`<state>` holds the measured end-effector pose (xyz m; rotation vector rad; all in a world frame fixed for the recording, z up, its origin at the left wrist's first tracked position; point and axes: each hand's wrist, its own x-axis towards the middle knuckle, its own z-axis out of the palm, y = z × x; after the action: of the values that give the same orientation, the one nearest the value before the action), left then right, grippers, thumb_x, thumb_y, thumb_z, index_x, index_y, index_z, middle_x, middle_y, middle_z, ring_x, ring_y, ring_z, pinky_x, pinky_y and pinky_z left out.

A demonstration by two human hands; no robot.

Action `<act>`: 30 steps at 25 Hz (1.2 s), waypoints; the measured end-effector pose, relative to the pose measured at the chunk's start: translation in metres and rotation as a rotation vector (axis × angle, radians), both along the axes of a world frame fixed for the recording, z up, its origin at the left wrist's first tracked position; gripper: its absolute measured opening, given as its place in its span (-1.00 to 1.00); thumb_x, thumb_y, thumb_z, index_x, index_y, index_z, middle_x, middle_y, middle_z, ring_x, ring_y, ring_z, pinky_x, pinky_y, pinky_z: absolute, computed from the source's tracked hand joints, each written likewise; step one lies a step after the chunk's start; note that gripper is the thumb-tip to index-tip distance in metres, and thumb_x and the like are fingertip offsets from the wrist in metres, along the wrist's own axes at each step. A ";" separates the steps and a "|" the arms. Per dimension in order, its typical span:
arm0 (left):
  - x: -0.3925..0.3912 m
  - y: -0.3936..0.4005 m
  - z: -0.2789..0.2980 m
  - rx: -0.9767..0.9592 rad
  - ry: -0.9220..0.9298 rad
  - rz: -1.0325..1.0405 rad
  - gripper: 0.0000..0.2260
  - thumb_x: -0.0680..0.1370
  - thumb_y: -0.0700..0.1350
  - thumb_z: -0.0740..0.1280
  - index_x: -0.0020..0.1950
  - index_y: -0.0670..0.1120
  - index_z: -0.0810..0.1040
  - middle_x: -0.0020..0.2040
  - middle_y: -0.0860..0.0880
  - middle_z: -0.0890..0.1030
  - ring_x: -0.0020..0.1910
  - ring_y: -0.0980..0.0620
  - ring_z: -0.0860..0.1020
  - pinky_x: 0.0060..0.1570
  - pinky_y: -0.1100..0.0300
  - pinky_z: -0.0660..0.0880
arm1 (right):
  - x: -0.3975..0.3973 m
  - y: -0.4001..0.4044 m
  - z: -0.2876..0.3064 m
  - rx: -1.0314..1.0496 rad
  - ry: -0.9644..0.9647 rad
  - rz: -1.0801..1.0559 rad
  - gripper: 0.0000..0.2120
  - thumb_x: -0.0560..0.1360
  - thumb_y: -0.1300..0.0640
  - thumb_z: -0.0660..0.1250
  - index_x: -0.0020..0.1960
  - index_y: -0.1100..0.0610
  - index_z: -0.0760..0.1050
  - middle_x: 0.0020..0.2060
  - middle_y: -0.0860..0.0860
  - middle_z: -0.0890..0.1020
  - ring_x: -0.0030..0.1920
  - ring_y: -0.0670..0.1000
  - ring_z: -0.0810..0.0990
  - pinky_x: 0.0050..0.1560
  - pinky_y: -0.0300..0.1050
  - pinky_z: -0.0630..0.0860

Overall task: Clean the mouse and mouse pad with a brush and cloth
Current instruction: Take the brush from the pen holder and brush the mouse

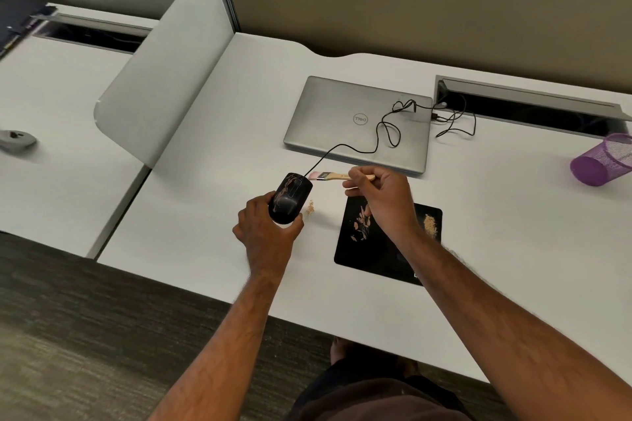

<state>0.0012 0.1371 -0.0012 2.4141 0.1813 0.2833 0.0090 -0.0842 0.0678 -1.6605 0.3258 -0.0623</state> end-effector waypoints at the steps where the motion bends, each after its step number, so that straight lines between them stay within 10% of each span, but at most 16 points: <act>1: 0.000 0.000 0.001 0.002 -0.006 -0.003 -0.39 0.37 0.10 0.62 0.33 -0.02 0.50 0.23 0.01 0.58 0.21 -0.02 0.48 0.20 0.02 0.28 | 0.002 0.003 0.001 0.008 0.002 0.013 -0.81 0.62 0.00 0.39 0.13 0.08 0.64 -0.13 -0.01 0.78 -0.11 -0.03 0.77 -0.50 -0.24 0.51; 17: -0.004 0.004 0.003 0.001 -0.005 -0.014 -0.39 0.38 0.05 0.64 0.35 -0.03 0.51 0.26 -0.01 0.58 0.24 -0.03 0.47 0.22 0.03 0.26 | 0.007 0.009 -0.001 -0.124 -0.003 0.025 -0.81 0.59 -0.03 0.43 0.14 0.04 0.65 -0.15 -0.09 0.77 -0.11 -0.11 0.76 -0.45 -0.14 0.53; 23: -0.002 0.006 0.003 0.001 -0.004 -0.010 -0.39 0.37 0.04 0.64 0.35 -0.01 0.50 0.25 0.02 0.57 0.23 -0.01 0.46 0.21 0.05 0.24 | 0.005 0.006 -0.004 -0.206 -0.033 0.078 -0.75 0.57 -0.06 0.45 0.16 0.05 0.66 -0.15 -0.11 0.77 -0.12 -0.14 0.76 -0.04 -0.02 0.70; 30: 0.000 0.007 0.002 0.013 -0.001 -0.003 -0.40 0.37 0.06 0.63 0.34 -0.01 0.50 0.24 0.03 0.57 0.23 -0.01 0.46 0.21 0.06 0.24 | -0.002 0.004 -0.006 -0.141 -0.075 0.108 -0.79 0.57 -0.11 0.43 0.09 -0.01 0.66 -0.18 -0.10 0.77 -0.12 -0.10 0.77 -0.22 0.07 0.69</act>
<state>0.0013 0.1443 0.0005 2.4272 0.1759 0.2853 0.0071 -0.0805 0.0617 -1.8075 0.1779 -0.0675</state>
